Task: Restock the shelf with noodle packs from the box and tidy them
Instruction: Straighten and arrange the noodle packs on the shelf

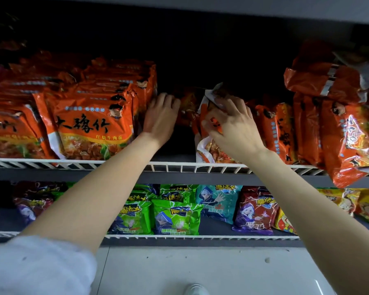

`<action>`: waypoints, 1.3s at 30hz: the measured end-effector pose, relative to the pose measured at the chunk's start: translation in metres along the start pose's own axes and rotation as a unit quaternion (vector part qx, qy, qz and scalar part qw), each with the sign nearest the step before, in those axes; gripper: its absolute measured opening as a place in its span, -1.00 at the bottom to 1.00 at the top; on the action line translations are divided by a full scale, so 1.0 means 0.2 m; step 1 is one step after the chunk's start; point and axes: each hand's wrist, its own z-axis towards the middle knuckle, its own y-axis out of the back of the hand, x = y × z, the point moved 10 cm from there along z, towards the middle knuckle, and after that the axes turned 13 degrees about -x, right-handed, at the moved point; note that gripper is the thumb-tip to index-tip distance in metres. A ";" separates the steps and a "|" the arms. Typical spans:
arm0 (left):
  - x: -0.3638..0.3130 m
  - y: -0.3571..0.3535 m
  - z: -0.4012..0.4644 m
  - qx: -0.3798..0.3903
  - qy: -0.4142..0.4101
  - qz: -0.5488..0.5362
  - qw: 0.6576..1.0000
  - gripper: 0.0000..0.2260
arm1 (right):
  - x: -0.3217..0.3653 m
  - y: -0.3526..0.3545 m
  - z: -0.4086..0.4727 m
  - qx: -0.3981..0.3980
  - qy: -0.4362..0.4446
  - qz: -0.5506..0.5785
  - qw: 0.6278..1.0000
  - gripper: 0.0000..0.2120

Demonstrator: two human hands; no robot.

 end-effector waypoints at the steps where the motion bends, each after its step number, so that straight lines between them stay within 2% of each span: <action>1: -0.02 0.00 0.02 -0.020 -0.030 0.044 0.998 -0.56 | 0.00 -0.02 0.01 0.003 0.001 0.000 1.000 -0.56; 4: -0.06 0.00 0.05 -0.063 -0.105 0.115 0.986 -0.64 | 0.00 -0.07 0.00 0.009 0.000 -0.003 1.000 -0.56; 7: -0.10 -0.02 0.03 -0.066 -0.143 0.111 0.981 -0.61 | -0.02 -0.11 -0.03 0.026 -0.011 -0.004 1.000 -0.55; 9: -0.11 -0.01 0.01 -0.066 -0.158 0.117 0.978 -0.67 | -0.02 -0.12 -0.05 0.028 -0.016 -0.004 0.999 -0.55; 11: -0.10 0.04 0.02 -0.078 -0.149 0.103 0.980 -0.72 | -0.01 -0.11 -0.06 0.018 -0.017 -0.005 1.000 -0.57; 14: -0.06 0.12 0.05 -0.104 -0.114 0.065 0.986 -0.64 | 0.01 -0.09 -0.04 -0.003 0.000 -0.010 1.000 -0.62; 18: -0.03 0.35 0.08 -0.209 -0.096 0.052 0.972 -0.76 | 0.03 -0.02 0.02 -0.052 0.005 0.002 0.999 -0.66; 22: 0.01 0.53 0.06 -0.276 -0.113 -0.013 0.954 -0.78 | 0.08 0.00 0.08 -0.078 -0.015 -0.009 0.997 -0.54; 26: 0.15 0.55 0.01 -0.217 -0.052 -0.112 0.968 -0.83 | 0.23 -0.07 0.12 -0.032 0.008 0.007 0.999 -0.48; 29: 0.21 0.51 0.01 -0.139 0.036 -0.210 0.967 -0.88 | 0.28 -0.23 0.04 0.107 0.020 -0.023 0.994 -0.49; 30: 0.22 0.49 0.02 -0.124 0.067 -0.226 0.964 -0.87 | 0.27 -0.27 0.00 0.125 0.012 -0.025 0.992 -0.50; 32: 0.20 0.46 0.02 -0.121 0.103 -0.234 0.959 -0.80 | 0.26 -0.25 -0.02 0.101 -0.006 -0.004 0.995 -0.55; 35: 0.16 0.46 0.00 -0.158 0.100 -0.251 0.950 -0.81 | 0.18 -0.09 0.05 -0.029 -0.076 0.091 0.993 -0.71; 37: 0.16 0.47 -0.05 -0.188 0.105 -0.272 0.938 -0.60 | 0.12 0.04 0.10 -0.127 -0.088 0.096 0.983 -0.64; 38: 0.16 0.48 -0.08 -0.209 0.116 -0.288 0.928 -0.51 | 0.10 0.06 0.12 -0.132 -0.087 0.086 0.984 -0.56; 39: 0.16 0.49 -0.10 -0.221 0.131 -0.309 0.916 -0.42 | 0.08 0.03 0.15 -0.098 -0.092 0.069 0.988 -0.47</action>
